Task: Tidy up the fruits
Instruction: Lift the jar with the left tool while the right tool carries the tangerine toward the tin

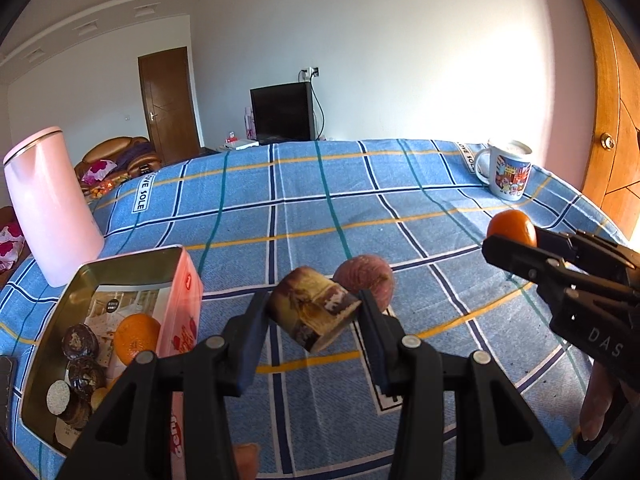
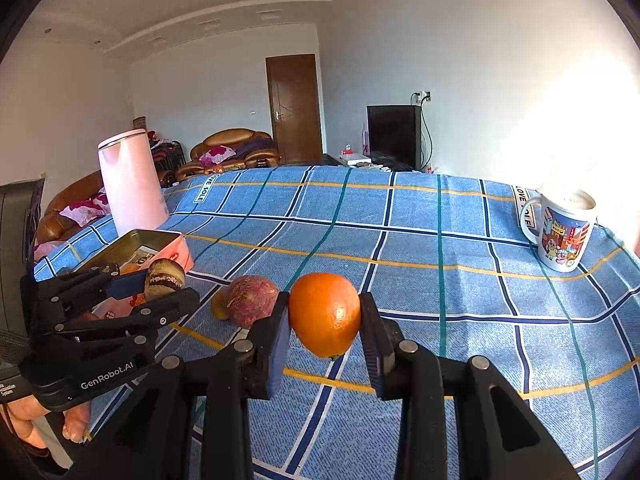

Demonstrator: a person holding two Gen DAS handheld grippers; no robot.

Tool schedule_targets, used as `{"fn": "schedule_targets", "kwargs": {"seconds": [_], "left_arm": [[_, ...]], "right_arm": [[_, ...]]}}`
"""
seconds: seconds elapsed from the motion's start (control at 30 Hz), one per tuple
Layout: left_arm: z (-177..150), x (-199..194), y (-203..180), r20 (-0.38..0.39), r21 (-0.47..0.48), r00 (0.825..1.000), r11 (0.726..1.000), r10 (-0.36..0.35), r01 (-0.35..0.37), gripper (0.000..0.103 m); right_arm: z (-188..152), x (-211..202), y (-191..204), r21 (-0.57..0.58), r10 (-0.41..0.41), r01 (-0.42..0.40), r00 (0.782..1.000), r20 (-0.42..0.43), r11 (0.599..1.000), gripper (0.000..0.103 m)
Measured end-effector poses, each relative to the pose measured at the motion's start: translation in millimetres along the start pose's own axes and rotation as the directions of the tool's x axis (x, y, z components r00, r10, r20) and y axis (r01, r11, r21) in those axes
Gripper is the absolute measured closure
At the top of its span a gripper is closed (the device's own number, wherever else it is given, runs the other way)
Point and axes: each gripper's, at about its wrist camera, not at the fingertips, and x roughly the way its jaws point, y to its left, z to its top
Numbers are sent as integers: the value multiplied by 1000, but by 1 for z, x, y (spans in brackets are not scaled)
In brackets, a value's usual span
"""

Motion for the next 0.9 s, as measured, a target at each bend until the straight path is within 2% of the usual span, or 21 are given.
{"fn": "schedule_targets", "kwargs": {"seconds": [0.57, 0.9], "left_arm": [[-7, -33, -2, 155, 20, 986, 998, 56, -60, 57], [-9, -45, 1, 208, 25, 976, 997, 72, -79, 57]], "right_arm": [[-2, -28, 12, -35, -42, 49, 985, 169, 998, 68], [-2, -31, 19, -47, -60, 70, 981, 183, 996, 68]]}}
